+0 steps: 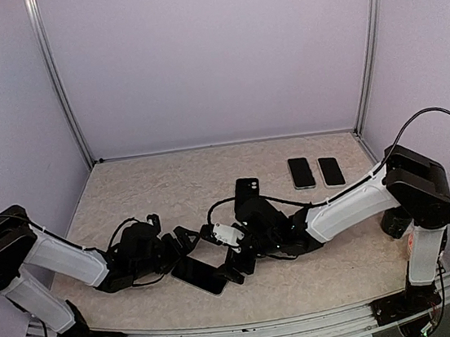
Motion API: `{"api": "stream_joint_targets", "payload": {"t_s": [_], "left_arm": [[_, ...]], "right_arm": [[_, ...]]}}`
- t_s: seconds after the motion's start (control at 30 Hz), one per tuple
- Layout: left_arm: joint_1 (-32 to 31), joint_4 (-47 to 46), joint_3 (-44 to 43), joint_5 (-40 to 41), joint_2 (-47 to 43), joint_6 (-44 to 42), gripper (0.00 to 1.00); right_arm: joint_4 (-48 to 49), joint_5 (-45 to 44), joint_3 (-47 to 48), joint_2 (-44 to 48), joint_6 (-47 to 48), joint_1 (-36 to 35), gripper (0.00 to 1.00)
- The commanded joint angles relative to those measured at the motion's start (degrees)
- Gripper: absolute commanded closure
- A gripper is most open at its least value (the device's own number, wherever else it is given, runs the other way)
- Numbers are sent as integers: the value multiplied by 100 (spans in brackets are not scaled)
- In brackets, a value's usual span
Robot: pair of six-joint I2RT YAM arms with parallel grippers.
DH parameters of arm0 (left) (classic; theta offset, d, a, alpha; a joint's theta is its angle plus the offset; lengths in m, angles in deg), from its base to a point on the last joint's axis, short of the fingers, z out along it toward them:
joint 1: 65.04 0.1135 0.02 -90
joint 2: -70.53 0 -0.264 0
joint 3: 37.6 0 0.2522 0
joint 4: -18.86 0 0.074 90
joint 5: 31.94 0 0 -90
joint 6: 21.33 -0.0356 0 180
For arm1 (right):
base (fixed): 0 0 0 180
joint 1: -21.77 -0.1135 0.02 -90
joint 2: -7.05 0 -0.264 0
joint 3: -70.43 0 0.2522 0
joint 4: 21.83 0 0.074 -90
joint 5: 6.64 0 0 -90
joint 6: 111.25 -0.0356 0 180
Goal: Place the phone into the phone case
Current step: Move the phone to the center of the board, then pick up the phone at the center of the board.
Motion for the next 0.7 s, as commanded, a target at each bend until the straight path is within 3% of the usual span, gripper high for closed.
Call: {"api": "stream_joint_targets", "payload": {"t_s": [0.0,0.27,0.67], "left_arm": [[-46,1216,14,408,-439,-138,1],[-25,1807,23,860,-1291,-364,1],[43,1886,194,932,-1614,-312,1]], "right_arm": [[405,-366,168,-171,-550,-228,1],[477,-502,481,-631,-650,-448,0],[366,-365,732,-857,-762,-537,0]]}}
